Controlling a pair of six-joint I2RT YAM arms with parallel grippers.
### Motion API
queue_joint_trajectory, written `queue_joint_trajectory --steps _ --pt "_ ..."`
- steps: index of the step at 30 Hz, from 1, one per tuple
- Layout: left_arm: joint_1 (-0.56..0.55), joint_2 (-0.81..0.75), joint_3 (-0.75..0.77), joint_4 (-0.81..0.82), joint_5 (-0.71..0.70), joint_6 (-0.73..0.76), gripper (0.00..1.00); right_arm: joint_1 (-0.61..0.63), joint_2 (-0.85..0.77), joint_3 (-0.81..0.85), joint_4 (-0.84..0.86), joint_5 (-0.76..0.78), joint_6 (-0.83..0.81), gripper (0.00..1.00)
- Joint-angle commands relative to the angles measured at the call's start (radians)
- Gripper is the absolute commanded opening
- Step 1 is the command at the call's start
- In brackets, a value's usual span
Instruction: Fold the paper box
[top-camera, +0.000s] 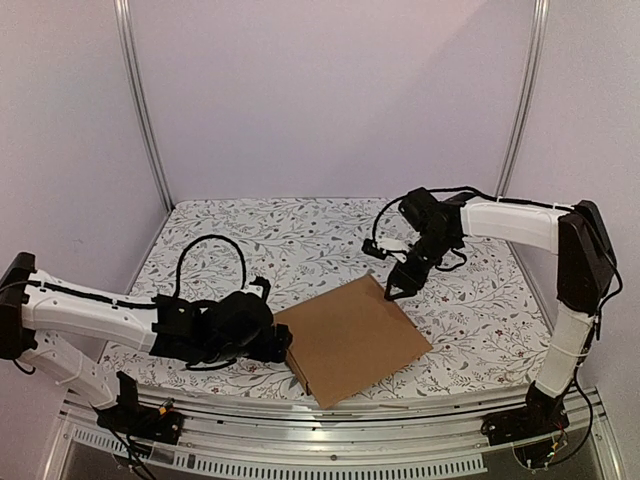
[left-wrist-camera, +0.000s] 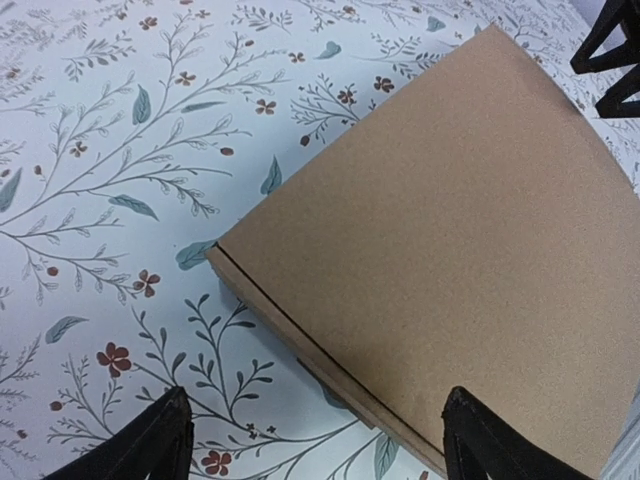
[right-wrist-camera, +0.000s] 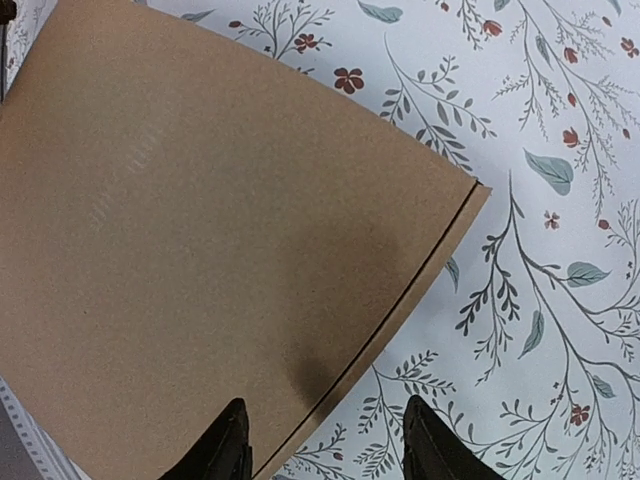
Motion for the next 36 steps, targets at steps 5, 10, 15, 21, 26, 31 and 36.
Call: queue_joint_trajectory --steps 5,10,15,21,26,31,36 --pt "0.015 -0.011 -0.051 0.039 0.051 0.014 0.82 -0.058 0.085 0.026 -0.048 -0.161 0.071 0.46" --pt "0.015 0.027 -0.057 0.083 0.065 0.021 0.81 -0.085 0.142 0.043 -0.066 -0.226 0.087 0.35" --pt "0.015 0.066 -0.031 0.111 0.070 0.047 0.82 -0.149 0.208 0.039 -0.081 -0.293 0.109 0.22" --pt "0.016 0.103 0.056 0.127 0.050 0.122 0.82 -0.241 0.304 0.032 -0.096 -0.383 0.148 0.14" --pt "0.023 0.124 0.165 0.116 0.017 0.223 0.82 -0.300 0.349 0.022 -0.101 -0.414 0.176 0.13" --pt "0.024 0.102 0.176 0.084 -0.018 0.232 0.85 -0.323 0.363 0.015 -0.100 -0.401 0.190 0.13" --pt "-0.018 -0.074 0.039 0.239 -0.067 0.274 0.86 -0.331 0.369 0.011 -0.101 -0.362 0.198 0.13"
